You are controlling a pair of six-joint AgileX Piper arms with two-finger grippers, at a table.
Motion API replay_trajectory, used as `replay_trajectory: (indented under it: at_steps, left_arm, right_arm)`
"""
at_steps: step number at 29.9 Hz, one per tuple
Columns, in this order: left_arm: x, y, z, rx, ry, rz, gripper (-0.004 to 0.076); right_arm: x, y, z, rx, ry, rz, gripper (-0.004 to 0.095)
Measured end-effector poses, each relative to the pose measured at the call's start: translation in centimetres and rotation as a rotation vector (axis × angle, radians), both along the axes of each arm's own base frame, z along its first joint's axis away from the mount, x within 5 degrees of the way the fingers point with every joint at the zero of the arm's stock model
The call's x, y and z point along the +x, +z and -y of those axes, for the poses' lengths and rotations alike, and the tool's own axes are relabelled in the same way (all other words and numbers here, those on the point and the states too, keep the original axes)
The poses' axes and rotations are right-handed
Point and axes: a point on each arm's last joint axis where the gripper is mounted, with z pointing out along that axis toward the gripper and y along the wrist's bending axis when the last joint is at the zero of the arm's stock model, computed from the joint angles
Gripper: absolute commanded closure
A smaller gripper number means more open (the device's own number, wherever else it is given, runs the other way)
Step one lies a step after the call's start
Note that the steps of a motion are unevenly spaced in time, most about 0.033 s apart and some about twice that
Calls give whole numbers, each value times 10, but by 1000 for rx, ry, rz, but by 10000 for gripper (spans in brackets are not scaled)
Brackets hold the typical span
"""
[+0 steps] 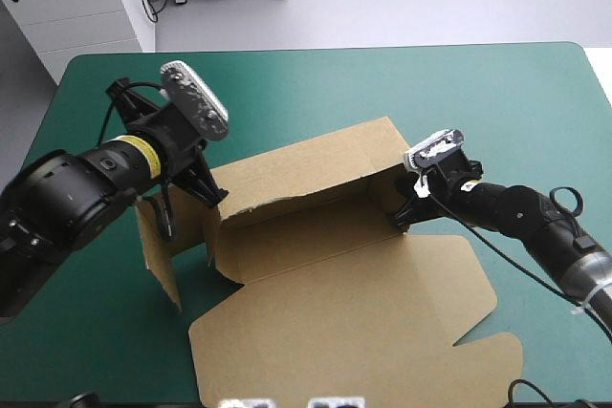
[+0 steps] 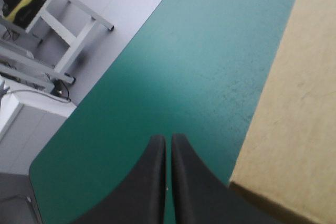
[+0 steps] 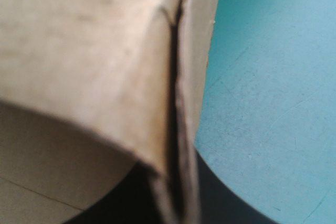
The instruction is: Fold the box
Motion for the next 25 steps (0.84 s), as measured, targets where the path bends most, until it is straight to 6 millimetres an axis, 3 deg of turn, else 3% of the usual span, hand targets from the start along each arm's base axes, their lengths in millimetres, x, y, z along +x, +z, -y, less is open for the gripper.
replay_trajectory:
  at_steps: [13, 18, 25]
  left_arm:
    - [7, -3, -98, -185, 379, -156, 708]
    - [12, -12, -117, -207, 485, -171, 709]
    - [15, -12, -119, -234, 506, -145, 709]
  right_arm:
    - [0, 0, 0, -12, 4, 3, 923]
    - [0, 3, 1, -7, -12, 26, 923]
    - [0, 28, 3, -3, -23, 86, 924]
